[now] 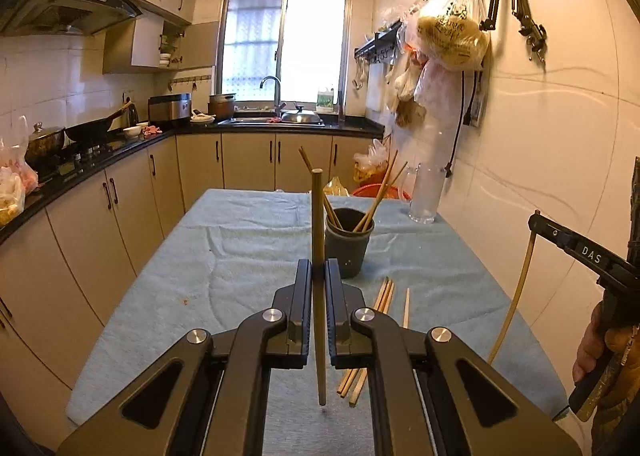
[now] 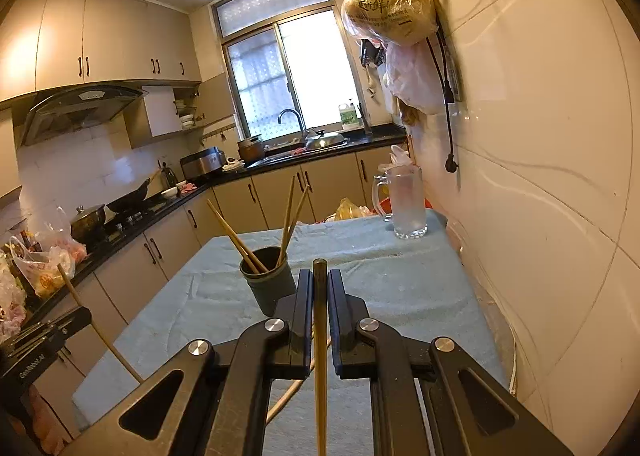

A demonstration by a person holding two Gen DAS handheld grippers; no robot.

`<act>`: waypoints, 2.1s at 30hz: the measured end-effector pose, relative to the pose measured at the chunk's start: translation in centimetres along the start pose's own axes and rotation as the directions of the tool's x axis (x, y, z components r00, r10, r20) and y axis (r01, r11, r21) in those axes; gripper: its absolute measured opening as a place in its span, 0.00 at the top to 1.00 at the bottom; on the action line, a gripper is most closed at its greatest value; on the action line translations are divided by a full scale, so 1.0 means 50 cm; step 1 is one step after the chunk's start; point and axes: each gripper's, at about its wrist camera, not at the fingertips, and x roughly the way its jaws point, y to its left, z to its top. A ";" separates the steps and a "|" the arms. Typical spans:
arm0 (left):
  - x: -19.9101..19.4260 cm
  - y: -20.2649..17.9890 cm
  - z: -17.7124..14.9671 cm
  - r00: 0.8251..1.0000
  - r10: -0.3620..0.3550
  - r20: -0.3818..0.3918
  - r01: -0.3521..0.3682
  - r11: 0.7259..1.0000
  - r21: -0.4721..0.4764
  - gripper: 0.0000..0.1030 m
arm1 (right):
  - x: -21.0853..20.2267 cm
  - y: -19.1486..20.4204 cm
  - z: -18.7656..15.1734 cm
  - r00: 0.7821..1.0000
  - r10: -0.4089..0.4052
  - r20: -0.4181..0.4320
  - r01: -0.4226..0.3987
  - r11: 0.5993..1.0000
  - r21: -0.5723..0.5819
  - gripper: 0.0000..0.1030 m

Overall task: Organize utensils
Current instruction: 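Lift the left tool's chopstick toward the holder while the right tool carries its chopstick there, then lower the left tool's chopstick into the grey holder and open it while the right tool releases its chopstick there, then move both open tools back down to the loose chopsticks on the towel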

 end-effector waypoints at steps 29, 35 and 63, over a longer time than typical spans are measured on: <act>0.345 0.003 0.341 0.997 -0.083 0.003 0.083 0.989 -0.121 0.94 | 0.305 0.116 0.296 0.970 0.079 0.231 -0.091 0.995 0.045 0.92; 0.451 -0.010 0.320 0.995 -0.074 -0.073 0.065 0.991 -0.120 0.94 | 0.408 0.094 0.274 0.983 0.047 0.179 -0.063 0.994 0.085 0.92; 0.138 0.032 0.196 0.999 0.053 0.005 -0.053 0.997 -0.059 0.43 | 0.200 0.085 0.215 0.998 0.055 -0.014 -0.055 0.998 -0.002 0.35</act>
